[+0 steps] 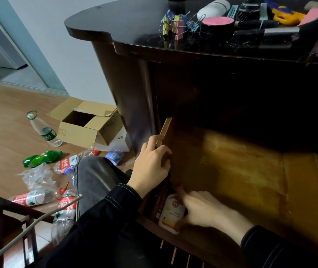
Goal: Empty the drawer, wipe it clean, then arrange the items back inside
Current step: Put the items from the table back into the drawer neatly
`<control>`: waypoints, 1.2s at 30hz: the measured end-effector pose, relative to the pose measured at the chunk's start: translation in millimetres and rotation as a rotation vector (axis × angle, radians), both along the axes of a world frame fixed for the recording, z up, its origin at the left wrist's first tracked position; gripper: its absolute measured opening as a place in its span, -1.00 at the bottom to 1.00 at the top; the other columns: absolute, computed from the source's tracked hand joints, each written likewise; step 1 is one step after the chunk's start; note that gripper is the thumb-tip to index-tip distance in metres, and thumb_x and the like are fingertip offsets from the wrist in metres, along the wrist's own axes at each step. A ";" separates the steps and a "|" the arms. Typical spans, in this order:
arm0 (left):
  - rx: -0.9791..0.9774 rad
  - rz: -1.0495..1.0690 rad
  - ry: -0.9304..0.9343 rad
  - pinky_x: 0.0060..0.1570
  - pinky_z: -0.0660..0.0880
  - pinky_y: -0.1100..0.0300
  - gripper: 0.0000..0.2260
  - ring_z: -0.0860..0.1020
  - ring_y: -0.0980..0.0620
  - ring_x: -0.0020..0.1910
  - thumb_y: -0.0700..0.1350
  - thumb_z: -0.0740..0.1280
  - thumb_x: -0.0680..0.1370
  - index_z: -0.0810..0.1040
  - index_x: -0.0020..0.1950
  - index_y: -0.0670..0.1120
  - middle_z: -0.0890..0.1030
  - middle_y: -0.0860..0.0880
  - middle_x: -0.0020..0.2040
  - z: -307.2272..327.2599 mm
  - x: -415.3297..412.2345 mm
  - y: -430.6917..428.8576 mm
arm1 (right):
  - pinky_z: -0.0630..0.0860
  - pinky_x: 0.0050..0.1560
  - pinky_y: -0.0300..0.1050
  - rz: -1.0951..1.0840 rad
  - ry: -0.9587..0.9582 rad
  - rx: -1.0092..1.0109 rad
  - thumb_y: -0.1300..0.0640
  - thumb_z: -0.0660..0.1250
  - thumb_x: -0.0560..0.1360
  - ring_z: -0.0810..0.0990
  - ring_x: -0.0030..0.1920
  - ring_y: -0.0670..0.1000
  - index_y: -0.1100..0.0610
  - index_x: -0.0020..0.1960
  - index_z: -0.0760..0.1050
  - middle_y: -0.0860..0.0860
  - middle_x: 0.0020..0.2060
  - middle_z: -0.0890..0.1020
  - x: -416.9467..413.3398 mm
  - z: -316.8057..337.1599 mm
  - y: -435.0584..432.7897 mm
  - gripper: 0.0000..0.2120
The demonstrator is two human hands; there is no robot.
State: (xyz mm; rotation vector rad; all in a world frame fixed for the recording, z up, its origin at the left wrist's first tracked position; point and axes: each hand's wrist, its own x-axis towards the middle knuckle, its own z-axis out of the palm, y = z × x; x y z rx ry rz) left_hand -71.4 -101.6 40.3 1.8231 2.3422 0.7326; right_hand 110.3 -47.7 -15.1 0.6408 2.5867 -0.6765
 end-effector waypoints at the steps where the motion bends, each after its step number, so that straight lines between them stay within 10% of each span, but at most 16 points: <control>1: -0.001 -0.004 0.002 0.09 0.54 0.02 -0.79 0.37 -0.04 0.27 -0.13 0.37 0.50 0.57 0.12 0.02 0.26 0.03 0.44 -0.1 0.0 -0.1 | 0.51 0.08 -0.08 -0.006 -0.009 -0.024 -0.41 0.43 0.36 0.56 0.22 0.14 0.00 0.61 -0.02 0.09 0.31 0.51 -0.5 0.0 1.8 0.07; 9: 0.029 -0.004 -0.023 0.06 0.52 0.06 -0.79 0.40 -0.06 0.25 -0.16 0.38 0.48 0.58 0.10 0.01 0.29 0.02 0.44 -1.2 -0.2 0.1 | 0.57 0.15 0.02 -0.070 0.048 0.064 -0.54 0.35 0.27 0.58 0.21 0.14 -0.07 0.57 -0.02 0.06 0.30 0.53 1.2 -8.1 7.2 0.08; 15: 0.046 -0.002 -0.033 0.04 0.51 0.07 -0.81 0.41 -0.05 0.23 -0.17 0.37 0.48 0.58 0.07 0.01 0.30 0.02 0.42 -2.0 -1.5 0.3 | 0.40 0.37 0.04 -0.201 0.253 0.104 -0.59 0.30 0.17 0.25 0.48 0.07 -0.15 0.58 -0.10 -0.05 0.52 0.20 -9.3 -5.7 25.7 0.16; 22: 0.050 -0.003 -0.054 0.08 0.50 0.04 -0.82 0.41 -0.06 0.23 -0.18 0.36 0.49 0.58 0.06 0.01 0.31 0.02 0.42 -2.0 -1.1 0.0 | 0.53 0.25 0.12 -0.267 0.309 -0.265 -0.39 0.41 0.35 0.48 0.30 -0.01 -0.22 0.42 0.29 -0.14 0.31 0.50 -31.4 -10.9 23.4 -0.29; 27: 0.045 -0.004 -0.057 0.07 0.50 0.04 -0.81 0.40 -0.05 0.23 -0.18 0.35 0.49 0.58 0.07 0.01 0.30 0.02 0.41 -0.8 -1.0 0.2 | 0.56 0.21 0.04 -0.233 0.273 -0.241 -0.43 0.43 0.28 0.50 0.27 -0.02 -0.23 0.45 0.20 -0.14 0.31 0.47 -24.0 -3.7 27.3 -0.15; 36: 0.042 -0.001 -0.070 0.06 0.51 0.05 -0.83 0.39 -0.04 0.24 -0.17 0.34 0.51 0.58 0.08 0.00 0.30 0.02 0.42 1.0 -0.8 -0.7 | 0.43 0.35 0.06 0.055 0.052 0.164 -0.31 0.49 0.35 0.30 0.48 0.18 -0.06 0.57 0.19 0.08 0.53 0.25 -7.4 1.9 26.7 -0.09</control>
